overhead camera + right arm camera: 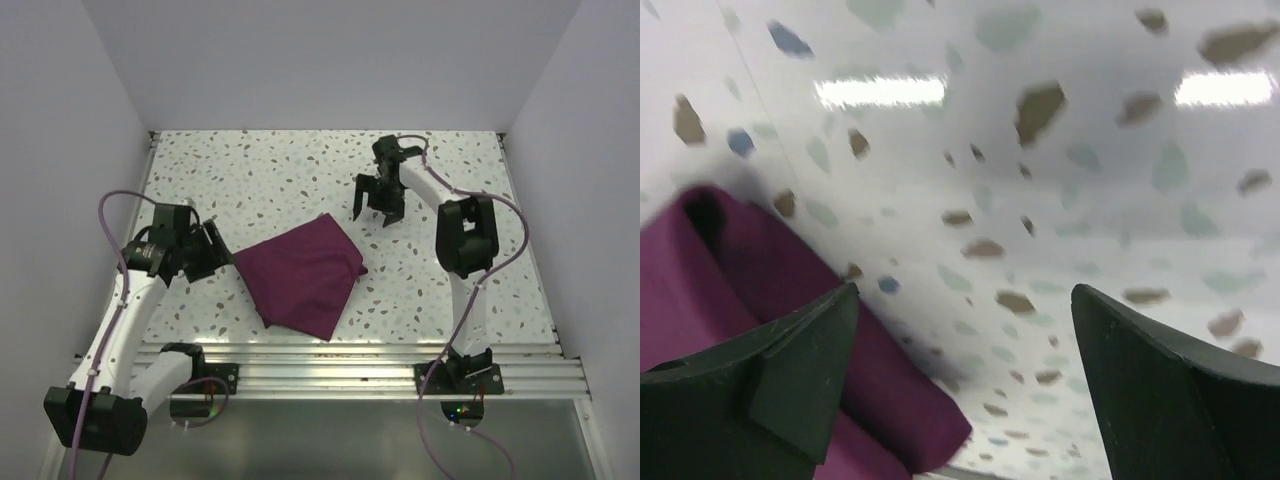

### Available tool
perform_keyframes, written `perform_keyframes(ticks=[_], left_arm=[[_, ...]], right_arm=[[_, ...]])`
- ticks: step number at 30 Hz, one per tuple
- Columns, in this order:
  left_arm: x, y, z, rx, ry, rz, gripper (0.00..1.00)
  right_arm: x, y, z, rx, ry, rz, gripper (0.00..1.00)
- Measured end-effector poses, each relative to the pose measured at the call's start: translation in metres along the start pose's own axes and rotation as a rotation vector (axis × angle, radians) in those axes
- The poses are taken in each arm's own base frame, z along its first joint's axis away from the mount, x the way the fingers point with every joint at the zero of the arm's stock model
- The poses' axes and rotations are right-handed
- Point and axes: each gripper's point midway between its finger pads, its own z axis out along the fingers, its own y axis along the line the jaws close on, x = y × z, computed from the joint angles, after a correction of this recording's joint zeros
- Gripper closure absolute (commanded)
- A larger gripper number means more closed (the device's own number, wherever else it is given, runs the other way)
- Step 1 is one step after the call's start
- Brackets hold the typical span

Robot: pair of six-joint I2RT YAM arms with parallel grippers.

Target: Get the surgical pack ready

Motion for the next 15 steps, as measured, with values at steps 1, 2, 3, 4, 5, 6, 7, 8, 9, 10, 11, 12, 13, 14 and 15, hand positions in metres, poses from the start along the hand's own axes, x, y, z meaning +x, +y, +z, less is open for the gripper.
perform_keyframes(ticks=[1, 2, 3, 4, 5, 6, 7, 8, 9, 10, 11, 12, 13, 14, 15], left_arm=[[-0.008, -0.010, -0.006, 0.028, -0.028, 0.030, 0.31], [-0.017, -0.027, -0.012, 0.065, -0.057, 0.086, 0.29], [-0.018, -0.041, -0.015, 0.091, -0.061, 0.135, 0.27], [-0.018, -0.059, -0.017, 0.115, -0.065, 0.202, 0.27], [-0.016, -0.082, -0.018, 0.151, -0.069, 0.286, 0.25], [-0.009, -0.103, -0.016, 0.187, -0.057, 0.358, 0.25], [-0.002, -0.120, -0.012, 0.214, -0.043, 0.423, 0.25], [0.006, -0.131, -0.009, 0.231, -0.027, 0.470, 0.25], [0.014, -0.140, -0.004, 0.238, -0.010, 0.523, 0.25], [0.022, -0.146, 0.001, 0.239, 0.009, 0.571, 0.26], [0.030, -0.151, 0.007, 0.236, 0.024, 0.618, 0.26], [0.038, -0.156, 0.012, 0.232, 0.038, 0.666, 0.26], [0.046, -0.159, 0.017, 0.228, 0.051, 0.714, 0.27], [0.055, -0.162, 0.022, 0.221, 0.063, 0.762, 0.27], [0.063, -0.166, 0.025, 0.217, 0.072, 0.809, 0.28]], right_arm=[[0.006, -0.008, -0.006, 0.017, 0.007, 0.002, 0.06], [0.014, -0.016, -0.018, 0.030, 0.009, 0.008, 0.02], [0.020, -0.020, -0.028, 0.033, 0.006, 0.009, 0.01], [0.028, -0.022, -0.040, 0.034, 0.006, 0.005, 0.01], [0.034, -0.022, -0.052, 0.027, -0.004, -0.001, 0.01], [0.040, -0.021, -0.065, 0.016, -0.018, -0.009, 0.01], [0.046, -0.021, -0.076, 0.004, -0.031, -0.017, 0.01], [0.052, -0.020, -0.088, -0.009, -0.044, -0.025, 0.01], [0.057, -0.020, -0.100, -0.020, -0.058, -0.034, 0.01], [0.062, -0.021, -0.110, -0.030, -0.075, -0.043, 0.01], [0.068, -0.022, -0.119, -0.036, -0.089, -0.049, 0.01], [0.073, -0.024, -0.129, -0.045, -0.108, -0.056, 0.01], [0.079, -0.027, -0.137, -0.051, -0.122, -0.060, 0.01], [0.085, -0.029, -0.144, -0.059, -0.132, -0.063, 0.01], [0.093, -0.031, -0.150, -0.066, -0.137, -0.065, 0.01]])
